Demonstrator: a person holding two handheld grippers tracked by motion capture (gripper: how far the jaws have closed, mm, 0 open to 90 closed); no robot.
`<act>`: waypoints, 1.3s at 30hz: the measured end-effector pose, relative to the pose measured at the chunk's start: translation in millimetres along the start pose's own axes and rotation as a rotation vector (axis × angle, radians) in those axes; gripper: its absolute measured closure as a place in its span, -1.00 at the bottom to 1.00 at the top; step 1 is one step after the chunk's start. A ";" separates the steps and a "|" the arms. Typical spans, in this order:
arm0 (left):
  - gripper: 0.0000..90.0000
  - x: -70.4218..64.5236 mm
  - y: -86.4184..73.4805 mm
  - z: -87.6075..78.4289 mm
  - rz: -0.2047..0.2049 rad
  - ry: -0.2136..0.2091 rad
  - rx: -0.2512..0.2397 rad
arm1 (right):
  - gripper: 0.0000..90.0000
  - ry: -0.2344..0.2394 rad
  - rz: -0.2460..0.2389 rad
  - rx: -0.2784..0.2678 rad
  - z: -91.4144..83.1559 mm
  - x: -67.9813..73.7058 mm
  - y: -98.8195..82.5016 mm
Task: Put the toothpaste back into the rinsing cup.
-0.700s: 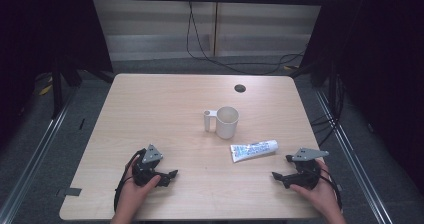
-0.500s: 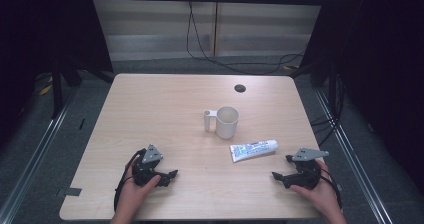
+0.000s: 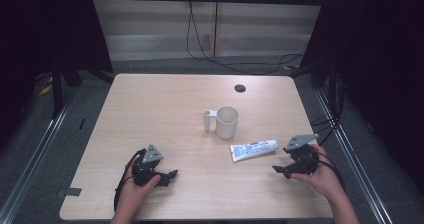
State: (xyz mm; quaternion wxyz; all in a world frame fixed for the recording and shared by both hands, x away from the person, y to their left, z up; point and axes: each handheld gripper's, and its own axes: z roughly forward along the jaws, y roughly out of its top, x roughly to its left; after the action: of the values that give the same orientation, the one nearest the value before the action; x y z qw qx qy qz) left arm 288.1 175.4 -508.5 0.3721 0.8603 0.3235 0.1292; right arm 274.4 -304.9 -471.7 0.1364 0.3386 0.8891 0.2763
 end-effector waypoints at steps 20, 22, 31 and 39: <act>-0.66 0.0 0.0 0.0 -0.001 -0.001 0.001 | -0.58 0.055 -0.242 0.153 26.2 -3.2 71.4; -0.66 0.1 0.0 -0.1 0.001 -0.001 0.001 | -0.58 0.052 -0.250 0.165 29.2 -2.4 74.4; -0.66 0.0 0.0 0.0 0.000 0.000 0.001 | -0.58 0.073 -0.302 0.188 38.7 1.9 91.2; -0.66 0.0 0.0 -0.1 0.000 -0.001 0.001 | -0.57 0.089 -0.338 0.232 52.5 5.9 101.7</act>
State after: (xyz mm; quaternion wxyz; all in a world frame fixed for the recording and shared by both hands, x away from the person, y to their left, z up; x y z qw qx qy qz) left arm 288.1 175.5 -508.5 0.3718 0.8606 0.3232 0.1287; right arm 346.1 -217.1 -455.3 0.1016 0.1858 0.9642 0.1597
